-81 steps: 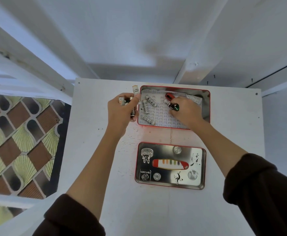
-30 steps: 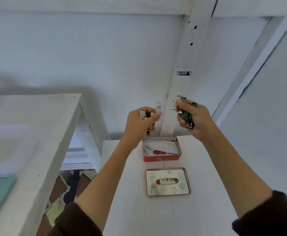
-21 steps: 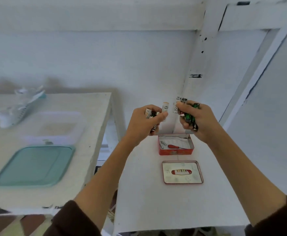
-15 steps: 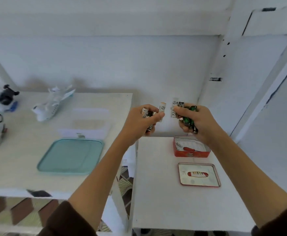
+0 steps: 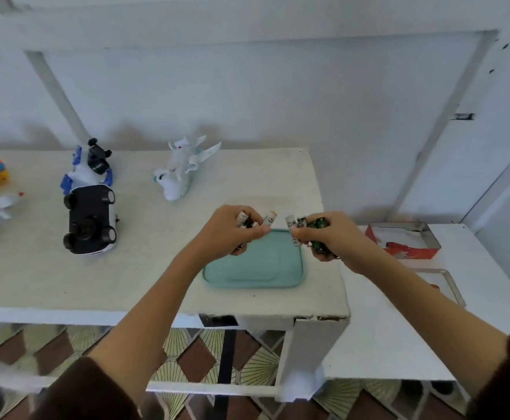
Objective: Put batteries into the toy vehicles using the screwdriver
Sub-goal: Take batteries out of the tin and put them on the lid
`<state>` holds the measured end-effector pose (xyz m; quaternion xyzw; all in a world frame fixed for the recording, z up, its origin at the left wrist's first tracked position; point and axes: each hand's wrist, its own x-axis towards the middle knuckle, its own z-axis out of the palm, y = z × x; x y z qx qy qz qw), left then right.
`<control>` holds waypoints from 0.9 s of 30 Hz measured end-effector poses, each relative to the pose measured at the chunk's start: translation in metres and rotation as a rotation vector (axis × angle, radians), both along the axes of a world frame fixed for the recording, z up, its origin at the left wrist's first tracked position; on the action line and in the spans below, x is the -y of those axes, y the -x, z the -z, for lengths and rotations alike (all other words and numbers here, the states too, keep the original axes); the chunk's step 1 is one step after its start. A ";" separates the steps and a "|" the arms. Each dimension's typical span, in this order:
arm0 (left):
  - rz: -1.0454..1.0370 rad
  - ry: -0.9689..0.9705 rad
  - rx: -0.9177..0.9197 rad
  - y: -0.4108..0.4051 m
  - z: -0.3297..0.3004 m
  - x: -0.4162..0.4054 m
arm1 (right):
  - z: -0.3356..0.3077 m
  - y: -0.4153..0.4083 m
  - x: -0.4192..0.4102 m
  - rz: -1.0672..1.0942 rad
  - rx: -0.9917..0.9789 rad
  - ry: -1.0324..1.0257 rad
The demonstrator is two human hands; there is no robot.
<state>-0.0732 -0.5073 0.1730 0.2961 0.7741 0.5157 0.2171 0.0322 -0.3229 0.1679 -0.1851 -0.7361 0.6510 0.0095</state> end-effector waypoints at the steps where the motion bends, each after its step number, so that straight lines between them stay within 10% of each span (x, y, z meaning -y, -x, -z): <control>1: 0.023 0.033 -0.015 0.005 0.004 0.004 | 0.002 0.002 0.008 0.014 0.017 -0.016; 9: 0.298 0.379 -0.082 0.031 0.019 0.012 | 0.007 0.023 0.036 -0.057 0.213 -0.252; 27: 0.276 0.417 -0.368 0.055 0.029 0.001 | 0.007 0.052 0.029 -0.222 0.235 -0.629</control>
